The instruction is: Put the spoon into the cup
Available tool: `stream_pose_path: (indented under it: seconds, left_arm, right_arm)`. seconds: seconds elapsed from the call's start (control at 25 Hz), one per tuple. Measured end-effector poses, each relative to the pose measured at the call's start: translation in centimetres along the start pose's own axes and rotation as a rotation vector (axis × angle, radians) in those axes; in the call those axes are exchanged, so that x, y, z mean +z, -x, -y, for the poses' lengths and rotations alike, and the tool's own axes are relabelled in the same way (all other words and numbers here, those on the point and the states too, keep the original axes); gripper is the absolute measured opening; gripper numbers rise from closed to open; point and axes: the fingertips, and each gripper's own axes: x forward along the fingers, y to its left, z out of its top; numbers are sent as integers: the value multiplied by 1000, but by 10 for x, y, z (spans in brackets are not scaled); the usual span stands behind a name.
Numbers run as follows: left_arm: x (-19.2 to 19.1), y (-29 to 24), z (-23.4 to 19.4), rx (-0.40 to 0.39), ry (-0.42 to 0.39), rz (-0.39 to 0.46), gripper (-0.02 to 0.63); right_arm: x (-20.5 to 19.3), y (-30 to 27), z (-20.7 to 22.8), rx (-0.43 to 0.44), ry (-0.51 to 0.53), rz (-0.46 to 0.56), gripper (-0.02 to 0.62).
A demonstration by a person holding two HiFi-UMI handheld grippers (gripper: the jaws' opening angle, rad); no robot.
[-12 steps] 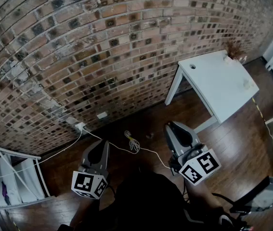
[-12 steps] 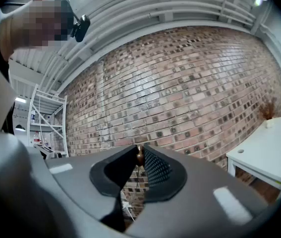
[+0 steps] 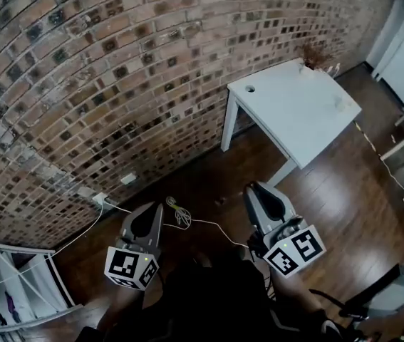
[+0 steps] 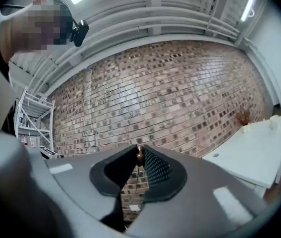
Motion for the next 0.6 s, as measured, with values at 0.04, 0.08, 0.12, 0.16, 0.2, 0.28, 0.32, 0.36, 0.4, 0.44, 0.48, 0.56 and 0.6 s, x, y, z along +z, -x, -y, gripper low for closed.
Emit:
stream_pose_path:
  seconds: [0.04,0.08,0.12,0.16,0.2,0.28,0.32,0.36,0.4,0.44,0.48,0.56,0.6]
  left_arm:
    - [2,-12,10,-7,-4,2,-6]
    - [6,-24,20,-14,-2,6,-6]
    - [9,-35,33,-25,3,8,-6]
    - [11,-47,45,-40,6,8,-6]
    - [12,-59,57,-56,5,7,-6]
    - [9,-83,78,-85,-5,7,-6]
    - [10,-95,88,-98,-12,8,-6]
    - [11,-106,98,-110,-20,9,-6]
    - [13,-117,108,-121,-27,10,-6]
    - [16,-126,118,-129,-33,9,-6]
    - [18,-135,126,-135,-36,7,-6]
    - [21,-150,140,-152,-46,-1,-6]
    - [20,-158,146,-165,-52,-4,-6]
  right_arm:
    - [3,7,12,-10,-2,5,51]
    - [5,13,25,-18,-7,6,51]
    - [7,20,38,-23,-13,5,51]
    - [10,27,50,-27,-16,7,51]
    - [14,34,62,-34,-17,11,51]
    - [23,49,88,-54,-15,30,51]
    - [28,56,100,-66,-14,41,51]
    - [32,63,112,-77,-12,49,51]
    - [34,71,124,-88,-10,53,51]
    - [36,77,135,-99,-9,52,51]
    - [37,83,145,-110,-12,52,51]
    - [38,91,163,-131,-25,55,51]
    - [40,94,171,-140,-29,58,51]
